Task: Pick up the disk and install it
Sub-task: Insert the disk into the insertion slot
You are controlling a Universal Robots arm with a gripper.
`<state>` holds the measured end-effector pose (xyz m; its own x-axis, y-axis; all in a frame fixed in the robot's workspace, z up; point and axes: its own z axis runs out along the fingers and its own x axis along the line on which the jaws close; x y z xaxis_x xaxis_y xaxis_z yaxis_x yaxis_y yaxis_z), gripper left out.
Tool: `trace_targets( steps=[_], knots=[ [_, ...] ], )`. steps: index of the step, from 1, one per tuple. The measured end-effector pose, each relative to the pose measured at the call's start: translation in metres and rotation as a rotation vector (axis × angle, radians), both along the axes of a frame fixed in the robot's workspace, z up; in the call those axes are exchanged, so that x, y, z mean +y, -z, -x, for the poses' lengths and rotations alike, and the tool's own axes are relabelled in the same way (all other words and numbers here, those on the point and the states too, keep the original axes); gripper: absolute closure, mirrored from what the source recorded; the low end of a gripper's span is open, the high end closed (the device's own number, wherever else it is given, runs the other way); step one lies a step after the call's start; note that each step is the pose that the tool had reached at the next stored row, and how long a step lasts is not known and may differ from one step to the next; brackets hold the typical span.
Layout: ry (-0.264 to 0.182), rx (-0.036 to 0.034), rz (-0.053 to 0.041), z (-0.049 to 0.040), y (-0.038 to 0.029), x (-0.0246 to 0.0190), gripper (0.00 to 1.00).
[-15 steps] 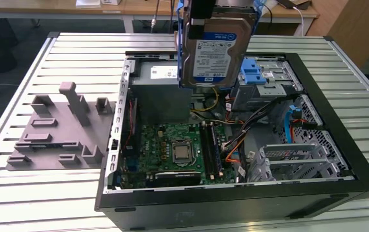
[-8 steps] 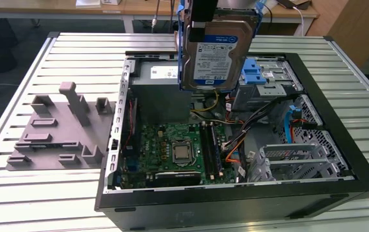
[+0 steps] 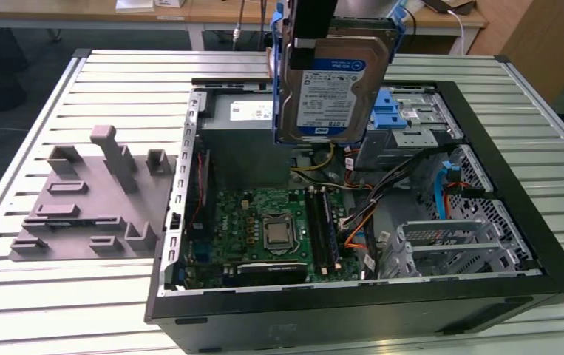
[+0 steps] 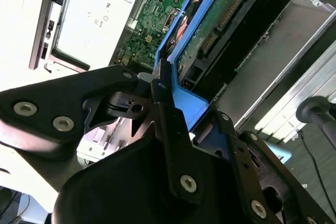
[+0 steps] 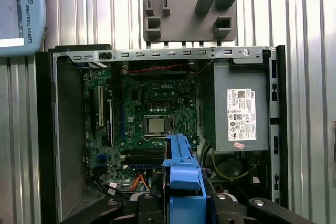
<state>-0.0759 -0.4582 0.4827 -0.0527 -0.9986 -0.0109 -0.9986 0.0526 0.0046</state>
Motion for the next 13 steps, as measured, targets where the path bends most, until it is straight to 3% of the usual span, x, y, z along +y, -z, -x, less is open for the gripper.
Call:
trace_targets(
  steps=[13],
  knots=[
    [0.0, 0.0, 0.0003, -0.0011, 0.0, -0.0131, 0.64]
  ],
)
